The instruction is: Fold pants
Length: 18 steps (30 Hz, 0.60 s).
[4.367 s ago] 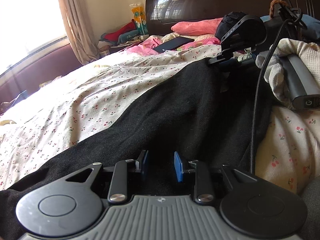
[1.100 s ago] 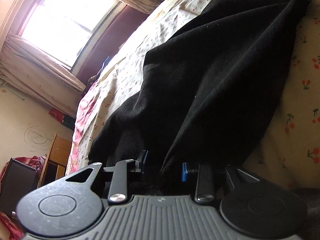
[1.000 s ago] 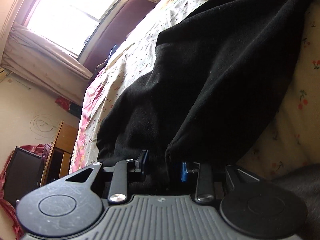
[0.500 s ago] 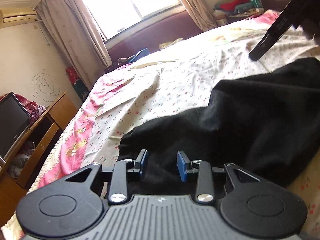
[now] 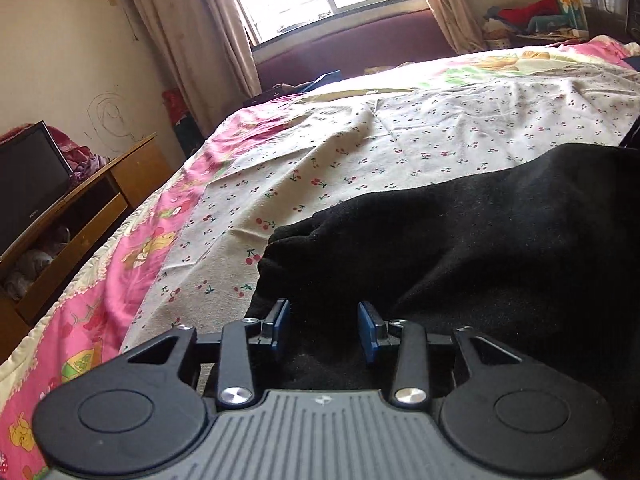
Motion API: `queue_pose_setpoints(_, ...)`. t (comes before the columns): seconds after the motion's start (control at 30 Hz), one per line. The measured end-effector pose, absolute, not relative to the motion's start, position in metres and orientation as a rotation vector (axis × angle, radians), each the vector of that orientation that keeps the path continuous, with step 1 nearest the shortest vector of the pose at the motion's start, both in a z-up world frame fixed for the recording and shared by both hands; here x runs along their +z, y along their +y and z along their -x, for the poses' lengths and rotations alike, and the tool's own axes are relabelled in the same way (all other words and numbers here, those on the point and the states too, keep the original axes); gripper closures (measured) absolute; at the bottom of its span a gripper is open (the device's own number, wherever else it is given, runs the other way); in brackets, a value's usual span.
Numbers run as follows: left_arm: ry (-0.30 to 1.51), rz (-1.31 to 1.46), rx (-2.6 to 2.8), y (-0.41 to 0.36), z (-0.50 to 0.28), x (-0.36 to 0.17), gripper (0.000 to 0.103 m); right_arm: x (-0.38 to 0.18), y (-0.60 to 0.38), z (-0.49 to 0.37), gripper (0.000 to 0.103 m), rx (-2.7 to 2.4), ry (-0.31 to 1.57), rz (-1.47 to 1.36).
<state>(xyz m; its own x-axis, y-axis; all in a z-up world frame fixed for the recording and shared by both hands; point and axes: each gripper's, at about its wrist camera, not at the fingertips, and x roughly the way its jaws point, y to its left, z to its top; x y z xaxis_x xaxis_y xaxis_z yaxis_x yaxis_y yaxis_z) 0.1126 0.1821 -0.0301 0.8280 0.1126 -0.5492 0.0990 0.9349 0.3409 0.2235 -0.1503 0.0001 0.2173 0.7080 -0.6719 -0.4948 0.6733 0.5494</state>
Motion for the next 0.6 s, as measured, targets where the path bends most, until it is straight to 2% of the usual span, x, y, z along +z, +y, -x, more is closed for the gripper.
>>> queue_pose_setpoints(0.2, 0.584, -0.402, 0.010, 0.176, -0.105, -0.033, 0.052, -0.010, -0.145, -0.243, 0.081, 0.787, 1.042, -0.313)
queue_pose_setpoints(0.3, 0.585, -0.399, 0.008, 0.177, -0.107, -0.032, 0.052, -0.012, -0.151, -0.246, 0.097, 0.738, 0.998, -0.389)
queue_pose_setpoints(0.43, 0.577, -0.453, 0.030, 0.171, -0.110, -0.036, 0.052, -0.006, -0.166, -0.245, 0.102, 0.618, 0.899, -0.456)
queue_pose_setpoints(0.6, 0.584, -0.467, 0.054, 0.167, -0.113, -0.040, 0.052, -0.007, -0.185, -0.254, 0.103, 0.471, 0.822, -0.477)
